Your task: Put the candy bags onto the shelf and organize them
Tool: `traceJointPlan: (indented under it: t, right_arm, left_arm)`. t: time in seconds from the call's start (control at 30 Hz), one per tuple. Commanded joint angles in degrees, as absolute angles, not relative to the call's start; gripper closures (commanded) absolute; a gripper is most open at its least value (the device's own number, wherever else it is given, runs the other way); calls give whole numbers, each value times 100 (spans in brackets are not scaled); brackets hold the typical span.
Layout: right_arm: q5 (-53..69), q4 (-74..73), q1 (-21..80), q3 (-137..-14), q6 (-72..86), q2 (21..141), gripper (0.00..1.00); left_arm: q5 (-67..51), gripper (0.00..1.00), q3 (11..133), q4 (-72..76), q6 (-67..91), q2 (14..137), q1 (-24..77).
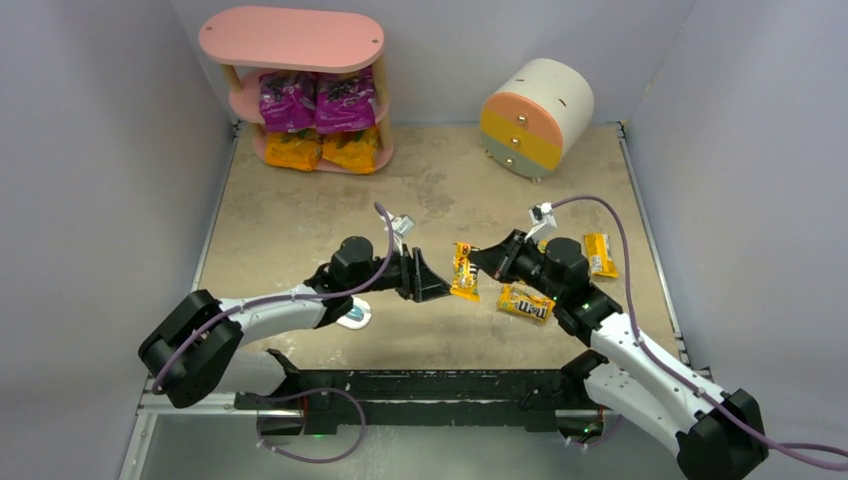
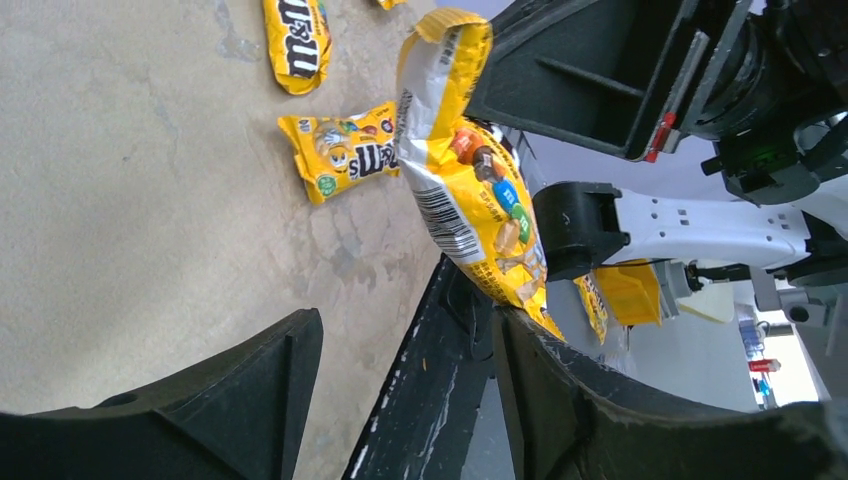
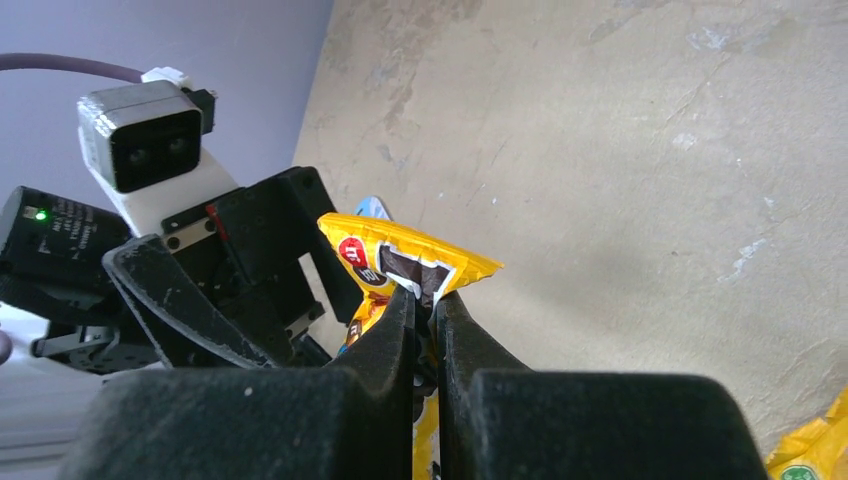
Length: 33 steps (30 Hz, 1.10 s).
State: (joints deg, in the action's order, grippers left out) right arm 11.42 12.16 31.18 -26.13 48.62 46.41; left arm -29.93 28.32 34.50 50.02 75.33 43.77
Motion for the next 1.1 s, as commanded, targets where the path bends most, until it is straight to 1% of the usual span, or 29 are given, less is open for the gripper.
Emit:
traceJointPlan:
  t: [0.0, 0.07, 0.13, 0.2, 0.27, 0.4, 0.5, 0.63, 0.67, 0.7, 0.73, 0.93, 0.97, 1.07]
  right_arm:
    - [755, 1174, 3146, -2742, 4489, 4564, 99]
    - [528, 908, 3151, -2812, 4233, 4527, 99]
    - [474, 757, 3149, -2847, 3973, 4487, 99]
    - [521, 723, 3147, -2852, 3877, 4471, 99]
    - [606, 913, 3151, -2785, 4023, 4455, 99]
    - [980, 1594, 3154, -2625, 4439, 4500, 100]
    - [1019, 1677, 3156, -2817, 4430, 4668, 100]
    - [1163, 1763, 3164, -3005, 4402, 4807, 100]
    - [1195, 1775, 3172, -3022, 4413, 4795, 100]
    - [1203, 1757, 3173, -3031, 4419, 4767, 100]
    - [1190, 1727, 3173, -3041, 4434, 4738, 99]
    - [1097, 1488, 3173, -3051, 4475, 4480, 93]
    - [856, 1315, 3173, -3098, 4452, 4434, 91]
    - [205, 786, 3173, -3341, 4366, 4375, 86]
  left_arm:
    - [-3223, 36, 3058, 4013, 5135, 7421, 4460]
    - [-3084, 35, 3062, 3416, 4830, 7071, 4456]
    - [-2667, 30, 3064, 2748, 4595, 6614, 4456]
    - [-2436, 26, 3075, 2509, 4496, 6294, 4460]
    - [-2411, 26, 3135, 2533, 4508, 6239, 4462]
    - [-2623, 29, 3388, 2843, 4559, 6836, 4502]
    - [-2765, 30, 3667, 3025, 4500, 7315, 4608]
    - [-2599, 35, 4088, 2744, 4231, 7700, 4817]
    - [-2574, 39, 4117, 2761, 4213, 7752, 4836]
    - [-2572, 45, 4121, 2851, 4218, 7786, 4849]
    - [-2598, 57, 4126, 2922, 4226, 7816, 4859]
    - [-2442, 96, 4203, 2537, 3980, 7808, 4877]
    - [-2386, 100, 4197, 2443, 3916, 7760, 4878]
    - [-2349, 100, 4093, 2280, 3618, 7525, 4878]
